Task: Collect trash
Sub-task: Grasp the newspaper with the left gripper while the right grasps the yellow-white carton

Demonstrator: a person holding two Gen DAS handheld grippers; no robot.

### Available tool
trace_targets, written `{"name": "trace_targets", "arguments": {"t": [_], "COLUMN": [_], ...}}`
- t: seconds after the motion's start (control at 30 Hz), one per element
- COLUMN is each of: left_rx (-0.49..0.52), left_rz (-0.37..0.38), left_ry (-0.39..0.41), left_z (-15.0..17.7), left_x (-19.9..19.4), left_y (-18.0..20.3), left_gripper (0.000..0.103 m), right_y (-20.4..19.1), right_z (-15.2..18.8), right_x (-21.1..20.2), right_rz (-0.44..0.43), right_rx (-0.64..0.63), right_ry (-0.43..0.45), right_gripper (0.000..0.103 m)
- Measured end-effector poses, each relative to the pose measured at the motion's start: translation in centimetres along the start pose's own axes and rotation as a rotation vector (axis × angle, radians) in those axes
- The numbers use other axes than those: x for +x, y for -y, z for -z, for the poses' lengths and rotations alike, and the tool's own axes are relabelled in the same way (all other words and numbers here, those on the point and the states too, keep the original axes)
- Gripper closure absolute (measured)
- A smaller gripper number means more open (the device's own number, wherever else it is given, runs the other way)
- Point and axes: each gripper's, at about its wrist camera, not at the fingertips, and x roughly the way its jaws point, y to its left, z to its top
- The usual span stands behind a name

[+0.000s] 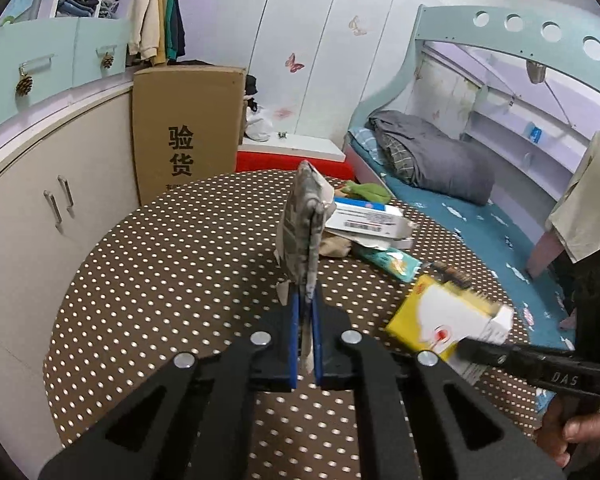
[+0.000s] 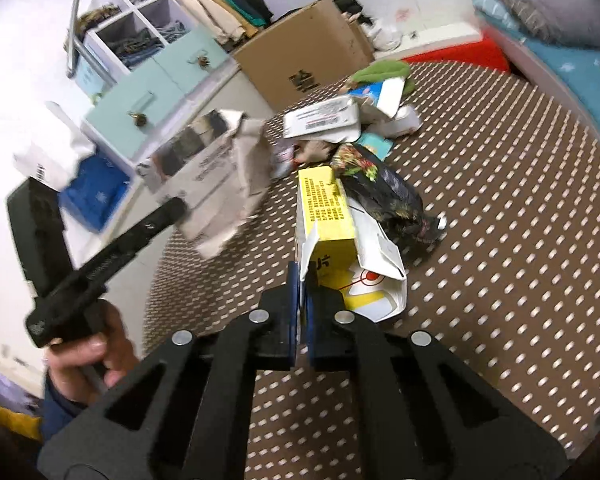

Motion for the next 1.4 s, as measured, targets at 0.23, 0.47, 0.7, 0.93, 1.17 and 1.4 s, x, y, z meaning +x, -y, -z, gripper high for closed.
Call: {"name": "trace_targets", "arguments": {"t": [0.23, 0.47, 0.7, 0.93, 1.17, 1.4], "left_rx": [0.008, 0.009, 0.016, 0.047, 0.041, 0.022], "left_rz": [0.023, 0.029, 0.026, 0.013, 0.032, 0.044], "left_ry": [0.009, 0.03, 0.015, -0.028, -0.06, -0.054], "left_z": [0.5, 0.1, 0.7, 0.7, 0.1, -0.2], "left_x": [-1.2, -2.5, -2.2, -0.3, 2.9, 2.6], "left_y": [1.4, 1.6, 1.6, 1.8, 1.9, 1.4], "left_gripper": [0.098, 0.098, 0.098, 0.088, 0.091, 0.094], "right_y": [-1.5, -2.6, -3.9, -3.0, -3.9, -3.8], "right_z": [0.7, 0.8, 1.2, -1.5, -5.0, -5.6], "right_x": [1.0, 2.0, 1.4, -1.8, 4.7, 5.7], "right_rz": [-0.018, -0.08, 0.06, 0.128, 0.154, 0.163], "right_rx": [-0.041, -0.075, -0.177, -0.162, -0.2, -0.153], "right_ry": [-0.027, -0.091, -0.103, 0.007, -0.122, -0.147], "right_gripper": [0.099, 0.099, 0.036, 0.036, 0.036, 0.088]}}
